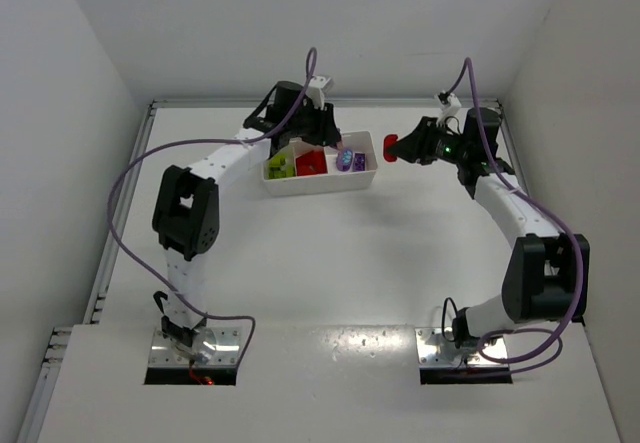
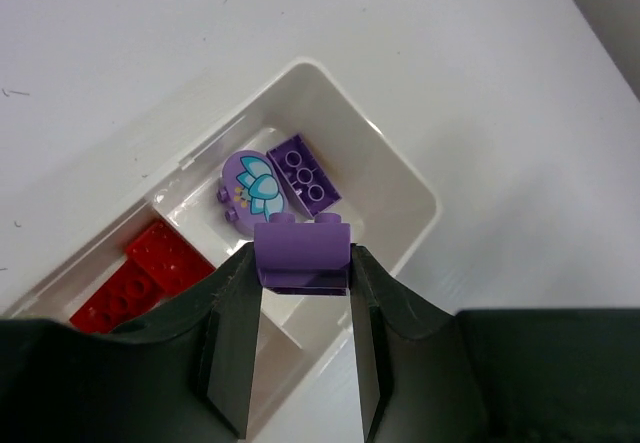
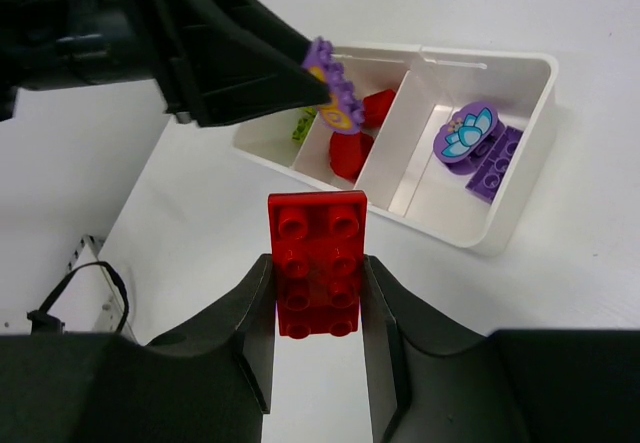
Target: Sort the legos into containers by color
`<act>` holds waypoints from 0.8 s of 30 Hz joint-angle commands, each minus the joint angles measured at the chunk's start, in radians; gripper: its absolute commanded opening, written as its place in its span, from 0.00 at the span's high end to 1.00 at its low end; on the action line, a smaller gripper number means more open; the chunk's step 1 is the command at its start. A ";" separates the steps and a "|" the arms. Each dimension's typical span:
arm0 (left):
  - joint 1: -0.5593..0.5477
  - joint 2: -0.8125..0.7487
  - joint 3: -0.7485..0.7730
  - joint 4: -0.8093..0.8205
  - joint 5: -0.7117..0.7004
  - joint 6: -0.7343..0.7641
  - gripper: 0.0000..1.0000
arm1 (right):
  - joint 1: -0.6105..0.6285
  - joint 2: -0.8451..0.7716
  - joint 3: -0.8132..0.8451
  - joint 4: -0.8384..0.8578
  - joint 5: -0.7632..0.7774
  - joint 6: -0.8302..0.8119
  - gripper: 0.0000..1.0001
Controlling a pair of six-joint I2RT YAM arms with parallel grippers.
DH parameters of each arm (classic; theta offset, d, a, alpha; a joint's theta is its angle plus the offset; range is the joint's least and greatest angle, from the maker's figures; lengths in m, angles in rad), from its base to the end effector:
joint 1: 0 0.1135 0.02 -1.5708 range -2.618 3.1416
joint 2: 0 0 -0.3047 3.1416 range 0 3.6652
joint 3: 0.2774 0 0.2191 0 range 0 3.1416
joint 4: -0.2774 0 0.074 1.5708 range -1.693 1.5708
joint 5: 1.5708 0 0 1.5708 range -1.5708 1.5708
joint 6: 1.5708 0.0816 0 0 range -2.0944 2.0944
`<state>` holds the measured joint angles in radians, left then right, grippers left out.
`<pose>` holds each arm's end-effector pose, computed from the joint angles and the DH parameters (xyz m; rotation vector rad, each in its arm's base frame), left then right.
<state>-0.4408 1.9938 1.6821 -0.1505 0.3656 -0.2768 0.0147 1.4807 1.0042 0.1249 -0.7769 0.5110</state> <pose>0.4384 -0.2391 0.3169 0.4087 2.0592 -0.8144 0.3306 0.0621 0.3281 -0.0594 1.9672 1.0912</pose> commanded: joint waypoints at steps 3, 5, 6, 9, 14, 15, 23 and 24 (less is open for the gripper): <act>-0.027 0.085 0.102 -0.031 -0.014 0.001 0.84 | -0.013 -0.054 0.005 -0.005 0.013 -0.048 1.00; -0.038 0.123 0.128 -0.031 -0.024 0.010 0.81 | -0.013 -0.054 -0.006 -0.005 0.013 -0.048 1.00; -0.047 0.134 0.128 -0.040 -0.033 0.010 0.78 | -0.013 -0.054 -0.006 -0.005 0.013 -0.048 1.00; -0.047 0.157 0.139 -0.040 -0.033 0.010 0.55 | -0.022 -0.054 -0.006 -0.005 0.013 -0.048 1.00; -0.047 0.177 0.157 -0.040 -0.042 0.021 0.28 | -0.022 -0.054 -0.006 -0.014 0.013 -0.057 1.00; -0.047 0.177 0.169 -0.040 -0.042 0.021 0.20 | -0.022 -0.054 -0.006 -0.014 0.013 -0.057 1.00; -0.047 0.071 0.194 -0.040 -0.062 0.024 0.02 | 0.007 -0.045 0.017 -0.031 0.013 -0.114 1.00; -0.032 0.027 0.185 -0.040 -0.062 0.002 0.00 | 0.020 -0.027 0.027 -0.019 0.013 -0.100 1.00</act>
<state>-0.4786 2.1597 1.8385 -0.2134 0.3157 -0.2478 0.0055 1.4612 1.0012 0.0723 -0.7647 0.4438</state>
